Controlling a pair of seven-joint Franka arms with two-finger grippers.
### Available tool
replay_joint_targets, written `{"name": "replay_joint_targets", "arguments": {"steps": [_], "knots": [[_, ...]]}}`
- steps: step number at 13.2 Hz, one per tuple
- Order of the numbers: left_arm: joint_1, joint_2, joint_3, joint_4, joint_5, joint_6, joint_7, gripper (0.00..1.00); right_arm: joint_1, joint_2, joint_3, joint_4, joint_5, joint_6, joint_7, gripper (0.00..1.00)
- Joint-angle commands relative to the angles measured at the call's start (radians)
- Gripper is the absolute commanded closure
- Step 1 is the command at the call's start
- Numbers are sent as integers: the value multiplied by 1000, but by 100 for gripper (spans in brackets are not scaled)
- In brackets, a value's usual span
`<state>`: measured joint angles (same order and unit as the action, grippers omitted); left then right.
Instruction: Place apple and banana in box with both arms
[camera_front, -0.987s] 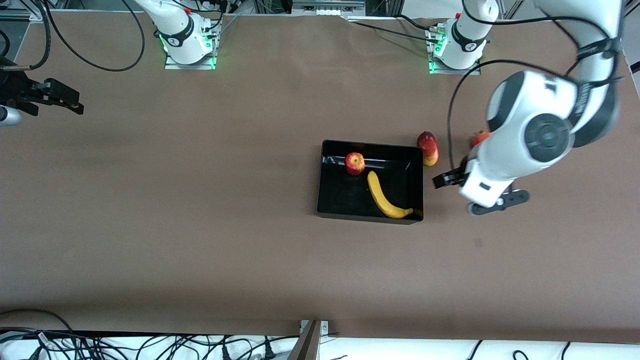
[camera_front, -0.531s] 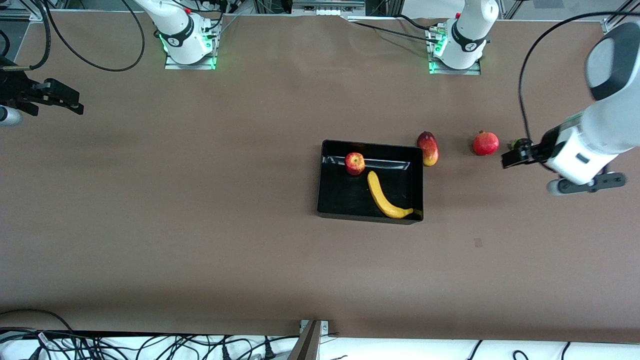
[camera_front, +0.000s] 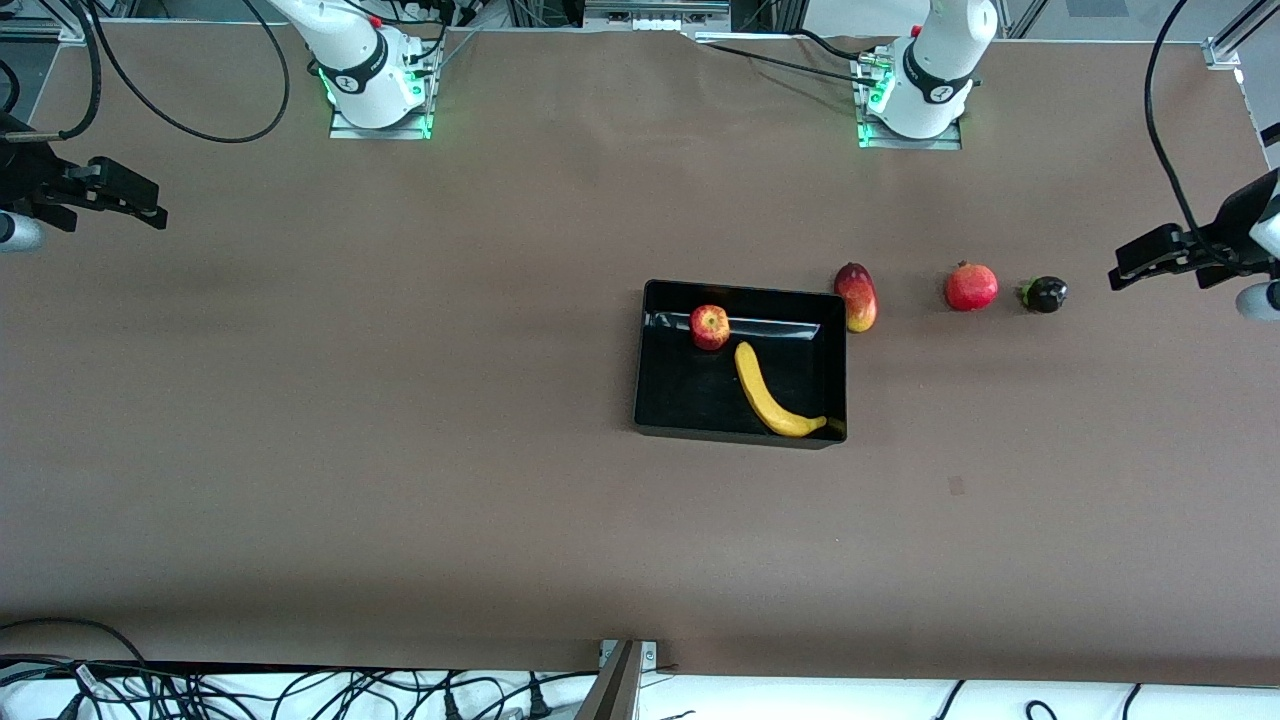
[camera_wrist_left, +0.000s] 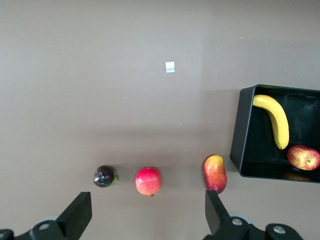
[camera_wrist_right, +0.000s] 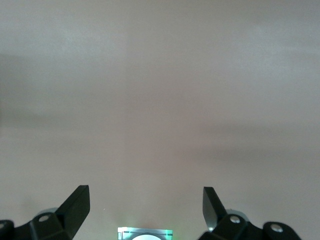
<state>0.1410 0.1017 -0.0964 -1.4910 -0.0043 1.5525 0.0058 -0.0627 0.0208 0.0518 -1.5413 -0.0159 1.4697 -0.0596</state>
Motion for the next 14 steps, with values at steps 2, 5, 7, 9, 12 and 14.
{"name": "replay_joint_targets", "arguments": {"steps": [2, 5, 7, 9, 12, 14], "knots": [[8, -28, -8, -11, 14, -5, 31, 0, -2, 8, -3, 21, 13, -14, -3, 0], [9, -48, -8, -14, 17, -2, 33, 0, 0, 8, -3, 21, 13, -12, -3, 0], [28, -51, -8, -12, 18, -2, 68, 0, 0, 8, -3, 21, 13, -12, -3, 0], [28, -56, -9, -12, 24, -2, 74, 0, 0, 8, -3, 21, 14, -12, -3, 0], [29, -53, -9, -12, 23, 1, 75, 0, 0, 8, -1, 21, 13, -12, -3, 0], [28, -53, -13, -12, 24, 1, 94, 0, 0, 8, -1, 21, 13, -12, -3, 0]]}}
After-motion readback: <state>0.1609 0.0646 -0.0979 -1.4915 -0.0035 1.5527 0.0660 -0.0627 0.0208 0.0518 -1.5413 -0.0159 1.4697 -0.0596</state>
